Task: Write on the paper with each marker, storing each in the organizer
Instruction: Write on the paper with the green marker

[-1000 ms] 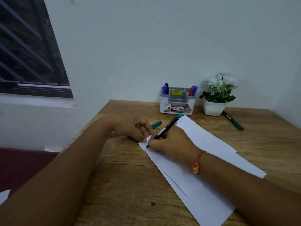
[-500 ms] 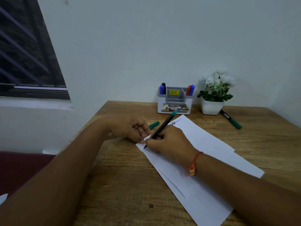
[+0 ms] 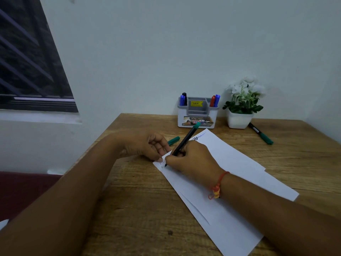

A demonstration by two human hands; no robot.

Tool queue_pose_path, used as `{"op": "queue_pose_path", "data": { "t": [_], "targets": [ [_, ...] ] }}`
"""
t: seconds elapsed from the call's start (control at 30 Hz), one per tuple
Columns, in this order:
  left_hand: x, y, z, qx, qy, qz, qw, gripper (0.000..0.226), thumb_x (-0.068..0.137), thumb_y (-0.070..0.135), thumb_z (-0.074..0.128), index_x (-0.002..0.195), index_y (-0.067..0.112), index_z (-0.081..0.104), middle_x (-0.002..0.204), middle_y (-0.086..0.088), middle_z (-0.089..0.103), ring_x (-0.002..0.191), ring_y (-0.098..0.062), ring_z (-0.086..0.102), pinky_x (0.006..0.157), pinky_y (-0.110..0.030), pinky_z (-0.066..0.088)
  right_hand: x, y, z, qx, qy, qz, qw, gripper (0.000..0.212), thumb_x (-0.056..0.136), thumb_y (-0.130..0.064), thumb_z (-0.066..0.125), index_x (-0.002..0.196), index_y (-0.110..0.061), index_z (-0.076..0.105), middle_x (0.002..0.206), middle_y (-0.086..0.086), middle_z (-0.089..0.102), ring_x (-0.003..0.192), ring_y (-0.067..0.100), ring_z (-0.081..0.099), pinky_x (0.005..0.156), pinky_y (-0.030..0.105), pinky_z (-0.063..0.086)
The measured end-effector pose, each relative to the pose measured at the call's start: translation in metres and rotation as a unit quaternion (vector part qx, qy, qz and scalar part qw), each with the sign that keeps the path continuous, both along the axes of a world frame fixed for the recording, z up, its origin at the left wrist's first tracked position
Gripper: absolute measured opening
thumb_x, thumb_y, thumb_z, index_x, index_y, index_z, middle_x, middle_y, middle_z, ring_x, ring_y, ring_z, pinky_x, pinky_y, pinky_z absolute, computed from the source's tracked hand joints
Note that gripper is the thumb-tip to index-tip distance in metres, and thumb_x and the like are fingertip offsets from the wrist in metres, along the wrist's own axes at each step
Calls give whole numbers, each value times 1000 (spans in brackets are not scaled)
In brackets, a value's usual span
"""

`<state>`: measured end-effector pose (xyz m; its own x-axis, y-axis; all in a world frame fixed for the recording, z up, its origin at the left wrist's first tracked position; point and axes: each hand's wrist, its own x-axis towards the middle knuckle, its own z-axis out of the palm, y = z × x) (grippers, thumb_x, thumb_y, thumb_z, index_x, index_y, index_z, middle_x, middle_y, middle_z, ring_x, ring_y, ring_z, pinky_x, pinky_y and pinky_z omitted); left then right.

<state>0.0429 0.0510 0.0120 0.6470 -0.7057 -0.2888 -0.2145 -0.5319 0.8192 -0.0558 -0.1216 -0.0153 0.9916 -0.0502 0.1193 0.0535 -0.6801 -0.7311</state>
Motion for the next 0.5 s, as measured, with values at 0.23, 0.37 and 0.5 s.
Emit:
{"op": "queue_pose_path", "data": {
  "t": [0.23,0.37,0.5],
  "targets": [
    [0,0,1,7,-9,0,1000,38,80,-7,72,114,11,66,99,-11,69,83,-12,65,72,-20,53,0,-2,2,18,-2,-1,1000,33,83,-33,74,57,-19,60,54,-7,56,58,5,54,55,19,38],
    [-1,1,0,7,-13,2,1000,38,79,-7,73,112,10,66,94,-7,69,81,-10,64,72,-20,53,1,-5,2,55,17,-8,998,20,82,-29,72,72,-12,74,60,-2,66,62,6,60,63,31,51],
    [-1,-1,2,18,-16,3,1000,38,80,-7,72,114,11,66,95,-5,68,81,-8,65,73,-19,52,4,-13,4,52,44,9,998,24,79,-32,70,88,-11,76,79,4,73,71,8,64,75,37,58]
  ]
}}
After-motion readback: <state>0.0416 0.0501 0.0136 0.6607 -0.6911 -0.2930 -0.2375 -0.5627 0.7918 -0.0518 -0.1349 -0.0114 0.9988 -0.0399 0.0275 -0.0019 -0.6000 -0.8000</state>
